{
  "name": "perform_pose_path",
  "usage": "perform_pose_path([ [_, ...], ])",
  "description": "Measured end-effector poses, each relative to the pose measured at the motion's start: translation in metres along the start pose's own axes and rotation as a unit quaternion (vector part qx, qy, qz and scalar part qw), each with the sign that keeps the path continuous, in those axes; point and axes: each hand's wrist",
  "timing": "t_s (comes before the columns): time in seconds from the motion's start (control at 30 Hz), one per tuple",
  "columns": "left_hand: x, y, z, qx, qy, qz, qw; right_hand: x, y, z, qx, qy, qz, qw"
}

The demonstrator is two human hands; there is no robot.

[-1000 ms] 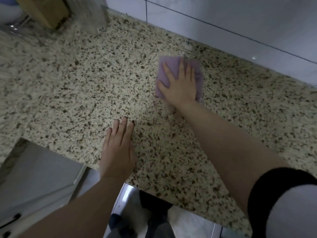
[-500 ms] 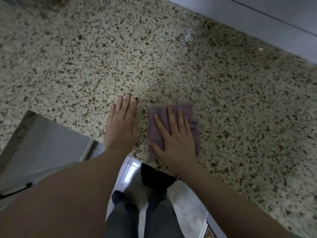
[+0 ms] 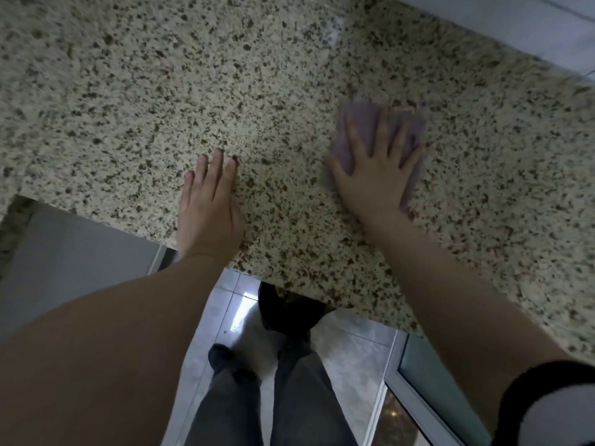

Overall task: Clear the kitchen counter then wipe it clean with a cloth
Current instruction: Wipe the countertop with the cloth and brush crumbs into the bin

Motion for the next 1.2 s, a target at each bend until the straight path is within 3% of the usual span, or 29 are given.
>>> perform_pose_path([
  [0.2,0.0,-0.001,0.001,0.008,-0.004,0.001,1.0,-0.174,-0.018,0.022,-0.002,0.01,-0.067,0.998],
  [0.27,-0.001,0.0,0.001,0.004,-0.008,-0.001,1.0,-0.172,-0.002,0.017,-0.021,0.005,-0.049,0.999],
  [0.4,0.0,0.0,0.001,0.016,-0.005,-0.004,1.0,-0.136,0.023,0.01,-0.035,0.007,0.107,0.994],
  [0.47,0.0,-0.001,0.003,0.024,-0.009,-0.003,1.0,-0.129,0.012,0.01,-0.037,0.012,0.134,0.99],
  [0.67,0.003,-0.007,0.007,0.049,-0.027,0.0,0.998,-0.14,-0.07,0.022,-0.019,-0.001,0.025,1.0],
  [0.77,0.002,-0.001,0.009,0.045,-0.04,0.008,0.998,-0.134,-0.103,0.026,-0.023,-0.006,0.013,1.0],
  [0.83,0.002,-0.002,0.003,0.007,-0.04,0.007,0.999,-0.13,-0.129,0.028,-0.022,-0.012,0.009,1.0],
  [0.93,0.004,-0.006,-0.015,-0.136,-0.042,-0.003,0.99,-0.124,-0.159,0.029,-0.025,-0.02,0.02,0.999],
  [1.03,-0.001,-0.049,-0.044,-0.24,-0.006,0.035,0.97,-0.114,-0.192,0.03,-0.028,-0.029,0.024,0.999],
  [1.2,-0.007,-0.197,-0.101,-0.161,0.08,-0.024,0.983,-0.089,-0.286,0.038,-0.004,-0.015,-0.013,1.0],
])
Point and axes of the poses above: each hand's wrist, its own x-axis towards the middle knuckle, its own z-axis out of the palm, y = z × x, and after that the axes turned 3 degrees about -y, right-handed
